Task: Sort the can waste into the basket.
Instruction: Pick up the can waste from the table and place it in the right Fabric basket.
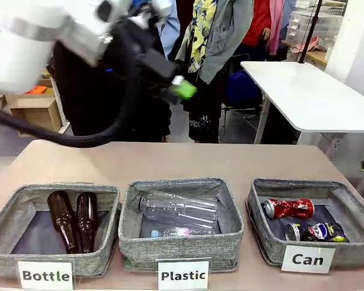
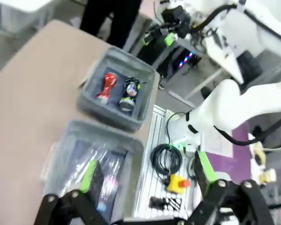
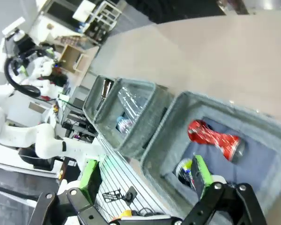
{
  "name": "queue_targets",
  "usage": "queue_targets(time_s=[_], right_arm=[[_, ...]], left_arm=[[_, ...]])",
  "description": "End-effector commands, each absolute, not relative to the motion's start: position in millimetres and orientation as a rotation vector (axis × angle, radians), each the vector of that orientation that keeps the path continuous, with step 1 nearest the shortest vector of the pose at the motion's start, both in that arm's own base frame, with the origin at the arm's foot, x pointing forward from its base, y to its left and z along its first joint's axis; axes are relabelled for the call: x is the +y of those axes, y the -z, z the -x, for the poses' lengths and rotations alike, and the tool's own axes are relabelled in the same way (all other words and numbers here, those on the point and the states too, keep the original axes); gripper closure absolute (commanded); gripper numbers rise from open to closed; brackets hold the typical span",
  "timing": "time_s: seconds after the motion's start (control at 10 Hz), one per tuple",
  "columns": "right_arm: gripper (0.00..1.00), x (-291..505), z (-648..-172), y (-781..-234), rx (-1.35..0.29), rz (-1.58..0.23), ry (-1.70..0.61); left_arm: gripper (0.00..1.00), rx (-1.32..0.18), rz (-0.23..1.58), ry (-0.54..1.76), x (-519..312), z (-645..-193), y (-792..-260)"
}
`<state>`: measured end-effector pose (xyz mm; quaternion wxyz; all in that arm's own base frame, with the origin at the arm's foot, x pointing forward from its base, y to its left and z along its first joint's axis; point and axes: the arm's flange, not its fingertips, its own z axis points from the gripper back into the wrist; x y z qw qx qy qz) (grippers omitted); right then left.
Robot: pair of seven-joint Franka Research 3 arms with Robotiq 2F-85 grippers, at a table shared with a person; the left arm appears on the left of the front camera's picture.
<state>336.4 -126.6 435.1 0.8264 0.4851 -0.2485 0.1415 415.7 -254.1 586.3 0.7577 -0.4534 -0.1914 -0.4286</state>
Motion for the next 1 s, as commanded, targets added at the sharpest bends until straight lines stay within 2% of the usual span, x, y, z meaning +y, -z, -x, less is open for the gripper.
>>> queue_targets(time_s=[0.0,0.1,0.4,0.6,0.9], right_arm=[[0.00,-93,-365,-440,-0.520,-1.016,-0.328],[0.00,-73,-374,-440,-0.497,-1.025,-0.347],[0.00,-21,-402,-430,-0.445,-1.069,-0.296],[0.00,-5,-413,-424,-0.398,-1.096,-0.283],[0.00,-12,-420,-427,-0.395,-1.124,-0.221]], left_arm=[[0.00,-0.432,1.022,0.806,-187,-400,-573],[0.00,-0.451,1.018,0.731,-146,-396,-564],[0.00,-0.376,1.087,0.553,-41,-389,-523],[0.00,-0.245,1.170,0.511,-15,-396,-491],[0.00,-0.150,1.240,0.306,21,-421,-449]])
